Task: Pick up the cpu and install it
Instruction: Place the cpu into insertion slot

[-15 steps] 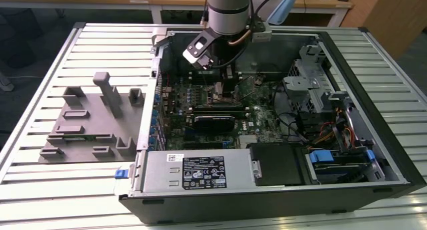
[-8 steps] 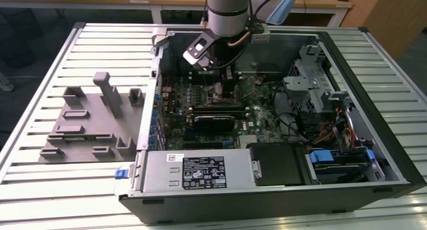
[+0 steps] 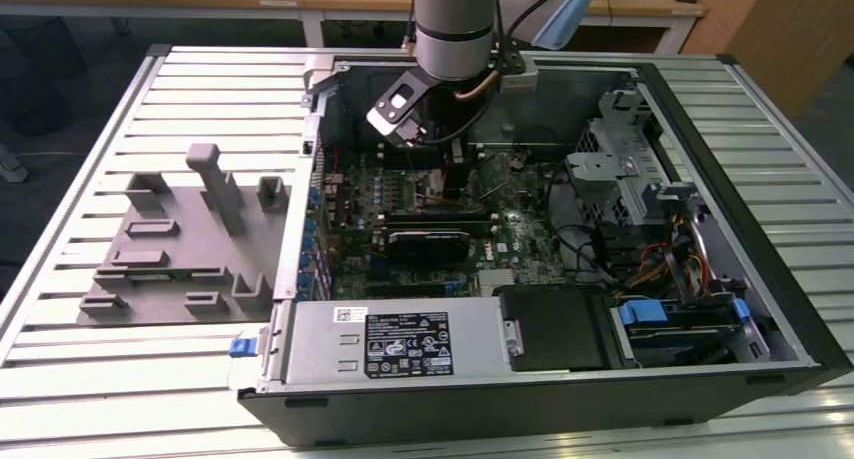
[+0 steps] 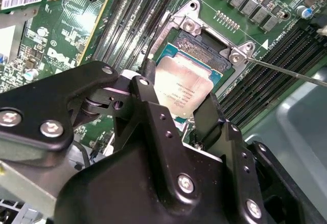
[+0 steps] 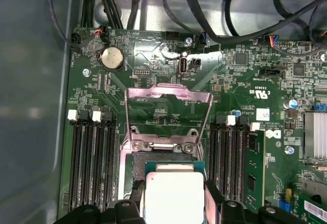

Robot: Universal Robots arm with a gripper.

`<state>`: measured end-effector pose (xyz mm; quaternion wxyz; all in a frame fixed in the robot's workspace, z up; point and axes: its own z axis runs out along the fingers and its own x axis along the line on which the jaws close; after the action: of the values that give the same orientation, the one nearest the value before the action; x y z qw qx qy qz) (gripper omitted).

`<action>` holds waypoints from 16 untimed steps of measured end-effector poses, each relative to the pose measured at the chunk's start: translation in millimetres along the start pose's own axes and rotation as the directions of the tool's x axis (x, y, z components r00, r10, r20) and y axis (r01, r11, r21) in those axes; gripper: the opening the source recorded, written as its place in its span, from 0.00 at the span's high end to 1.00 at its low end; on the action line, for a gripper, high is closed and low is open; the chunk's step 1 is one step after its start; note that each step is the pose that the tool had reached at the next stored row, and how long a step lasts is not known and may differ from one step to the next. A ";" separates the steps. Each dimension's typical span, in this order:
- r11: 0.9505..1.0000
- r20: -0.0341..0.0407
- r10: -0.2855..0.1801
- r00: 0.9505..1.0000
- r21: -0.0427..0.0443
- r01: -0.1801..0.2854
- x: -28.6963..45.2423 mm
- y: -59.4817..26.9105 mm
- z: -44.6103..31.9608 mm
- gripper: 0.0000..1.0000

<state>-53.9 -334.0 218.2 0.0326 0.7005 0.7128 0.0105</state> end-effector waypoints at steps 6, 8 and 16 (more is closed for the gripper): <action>1.000 0.000 0.000 1.000 0.000 0.000 0.1 0.0 1.6 0.46; 1.000 0.000 0.000 1.000 0.000 0.000 0.1 -0.2 3.3 0.46; 1.000 0.000 0.000 1.000 0.000 0.000 3.8 -1.8 7.2 0.46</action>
<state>-55.3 -330.5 210.8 0.0327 0.7006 0.7128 0.0104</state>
